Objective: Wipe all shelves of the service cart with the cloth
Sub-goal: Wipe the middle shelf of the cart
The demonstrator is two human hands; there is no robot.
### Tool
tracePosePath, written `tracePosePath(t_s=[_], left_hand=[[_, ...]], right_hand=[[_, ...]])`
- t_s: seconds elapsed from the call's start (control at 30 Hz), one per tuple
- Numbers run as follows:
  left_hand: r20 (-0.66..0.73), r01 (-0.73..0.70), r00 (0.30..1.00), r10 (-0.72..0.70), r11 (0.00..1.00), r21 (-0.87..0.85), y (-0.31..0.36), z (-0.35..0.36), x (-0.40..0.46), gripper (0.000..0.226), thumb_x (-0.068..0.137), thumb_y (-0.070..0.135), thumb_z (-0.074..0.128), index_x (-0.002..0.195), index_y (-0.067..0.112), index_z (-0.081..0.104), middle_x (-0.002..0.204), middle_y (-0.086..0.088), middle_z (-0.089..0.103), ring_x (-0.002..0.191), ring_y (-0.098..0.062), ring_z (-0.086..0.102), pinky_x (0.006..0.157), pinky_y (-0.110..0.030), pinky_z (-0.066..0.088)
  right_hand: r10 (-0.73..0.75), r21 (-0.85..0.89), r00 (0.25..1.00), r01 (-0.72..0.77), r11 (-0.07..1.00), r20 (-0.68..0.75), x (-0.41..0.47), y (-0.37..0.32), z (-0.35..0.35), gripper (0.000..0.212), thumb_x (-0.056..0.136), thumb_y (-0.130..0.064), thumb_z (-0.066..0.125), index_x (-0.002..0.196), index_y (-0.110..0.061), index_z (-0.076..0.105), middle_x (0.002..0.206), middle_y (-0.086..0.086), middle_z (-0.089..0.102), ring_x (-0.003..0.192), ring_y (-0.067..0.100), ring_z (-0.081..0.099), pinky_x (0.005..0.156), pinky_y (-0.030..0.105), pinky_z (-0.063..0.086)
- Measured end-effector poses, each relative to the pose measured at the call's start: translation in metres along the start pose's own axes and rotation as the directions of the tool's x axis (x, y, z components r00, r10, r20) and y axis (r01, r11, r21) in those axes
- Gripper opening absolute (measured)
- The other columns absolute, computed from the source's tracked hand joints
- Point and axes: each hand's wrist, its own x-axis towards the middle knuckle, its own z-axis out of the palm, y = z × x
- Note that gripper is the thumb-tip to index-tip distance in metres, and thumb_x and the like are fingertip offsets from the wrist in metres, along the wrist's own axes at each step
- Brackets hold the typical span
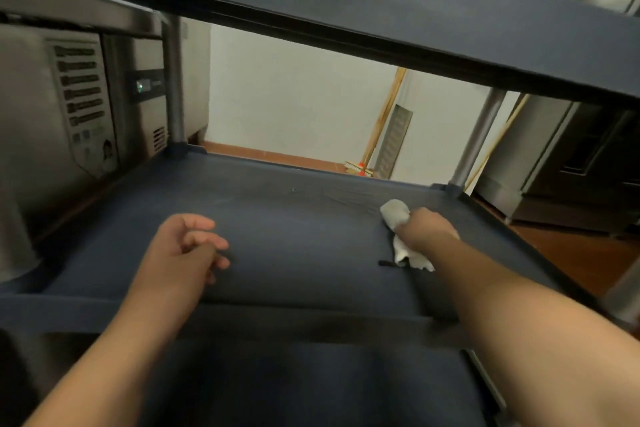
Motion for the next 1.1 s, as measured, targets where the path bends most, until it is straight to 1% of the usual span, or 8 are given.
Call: tracePosePath(t_s=[0.17, 0.27, 0.37, 0.47, 0.67, 0.77, 0.87, 1.1], left_hand=[[-0.065, 0.001, 0.998, -0.009, 0.993, -0.117, 0.018, -0.052, 0.002, 0.032, 0.087, -0.014, 0.041, 0.095, 0.014, 0.053, 0.078, -0.007, 0.062, 0.054, -0.009, 0.058, 0.050, -0.028, 0.039], [-0.099, -0.012, 0.995, 0.003, 0.996, -0.091, 0.031, -0.085, 0.009, 0.032, 0.084, -0.014, 0.041, 0.091, 0.015, 0.053, 0.076, -0.005, 0.063, 0.051, -0.007, 0.057, 0.048, -0.023, 0.037], [-0.174, 0.010, 0.985, -0.013, 1.000, -0.016, 0.031, -0.112, 0.011, 0.031, 0.081, -0.012, 0.043, 0.087, 0.017, 0.053, 0.077, -0.008, 0.064, 0.053, -0.013, 0.057, 0.048, -0.025, 0.034], [-0.207, 0.070, 0.976, -0.065, 0.997, 0.019, 0.026, -0.130, 0.007, 0.026, 0.080, -0.009, 0.046, 0.085, 0.016, 0.053, 0.077, -0.014, 0.064, 0.055, -0.019, 0.058, 0.049, -0.027, 0.031], [-0.202, 0.105, 0.975, -0.097, 0.994, 0.030, 0.023, -0.146, -0.001, 0.023, 0.079, -0.007, 0.048, 0.086, 0.014, 0.054, 0.076, -0.016, 0.067, 0.058, -0.022, 0.058, 0.053, -0.029, 0.033], [-0.227, 0.106, 0.969, -0.098, 0.994, 0.023, 0.022, -0.148, 0.000, 0.025, 0.079, -0.008, 0.047, 0.084, 0.016, 0.054, 0.077, -0.013, 0.066, 0.056, -0.020, 0.058, 0.051, -0.028, 0.032], [-0.219, 0.107, 0.971, -0.100, 0.994, 0.022, 0.020, -0.138, -0.001, 0.028, 0.079, -0.009, 0.044, 0.085, 0.016, 0.055, 0.075, -0.008, 0.066, 0.053, -0.017, 0.057, 0.050, -0.028, 0.032], [-0.126, 0.075, 0.990, -0.062, 0.992, 0.104, 0.008, -0.070, -0.015, 0.029, 0.086, -0.010, 0.042, 0.089, 0.017, 0.052, 0.074, -0.007, 0.064, 0.053, -0.017, 0.056, 0.049, -0.027, 0.033]], right_hand=[[-0.217, -0.076, 0.976, 0.216, 0.973, -0.005, -0.035, -0.105, 0.043, 0.022, 0.081, -0.024, 0.070, 0.095, -0.006, 0.070, 0.065, 0.003, 0.062, 0.063, 0.023, 0.061, 0.063, 0.029, 0.048], [-0.327, -0.062, 0.945, 0.328, 0.943, 0.027, -0.059, -0.168, 0.068, 0.022, 0.090, -0.026, 0.060, 0.075, -0.011, 0.065, 0.062, 0.002, 0.060, 0.057, 0.019, 0.059, 0.054, 0.025, 0.045], [-0.428, -0.069, 0.903, 0.430, 0.900, 0.048, -0.084, -0.228, 0.096, 0.026, 0.090, -0.028, 0.058, 0.102, -0.008, 0.069, 0.089, 0.008, 0.069, 0.082, 0.029, 0.067, 0.070, 0.032, 0.054], [-0.515, -0.029, 0.855, 0.517, 0.855, 0.065, -0.110, -0.281, 0.116, 0.036, 0.094, -0.033, 0.054, 0.118, -0.008, 0.064, 0.115, 0.014, 0.068, 0.104, 0.034, 0.066, 0.077, 0.036, 0.049], [-0.689, 0.073, 0.715, 0.685, 0.725, 0.121, -0.156, -0.356, 0.144, 0.052, 0.092, -0.048, 0.038, 0.115, -0.011, 0.066, 0.117, 0.016, 0.068, 0.110, 0.036, 0.064, 0.096, 0.043, 0.050], [-0.712, 0.038, 0.690, 0.715, 0.699, 0.131, -0.162, -0.358, 0.143, 0.044, 0.094, -0.039, 0.045, 0.121, -0.010, 0.063, 0.120, 0.016, 0.067, 0.112, 0.035, 0.063, 0.095, 0.044, 0.051], [-0.698, 0.016, 0.707, 0.701, 0.713, 0.111, -0.151, -0.337, 0.135, 0.044, 0.091, -0.040, 0.050, 0.127, -0.019, 0.062, 0.121, 0.009, 0.068, 0.112, 0.032, 0.063, 0.093, 0.041, 0.053], [-0.494, -0.093, 0.867, 0.499, 0.862, 0.071, -0.080, -0.223, 0.090, 0.037, 0.093, -0.030, 0.056, 0.129, -0.020, 0.059, 0.125, 0.006, 0.064, 0.114, 0.030, 0.062, 0.094, 0.042, 0.052]])
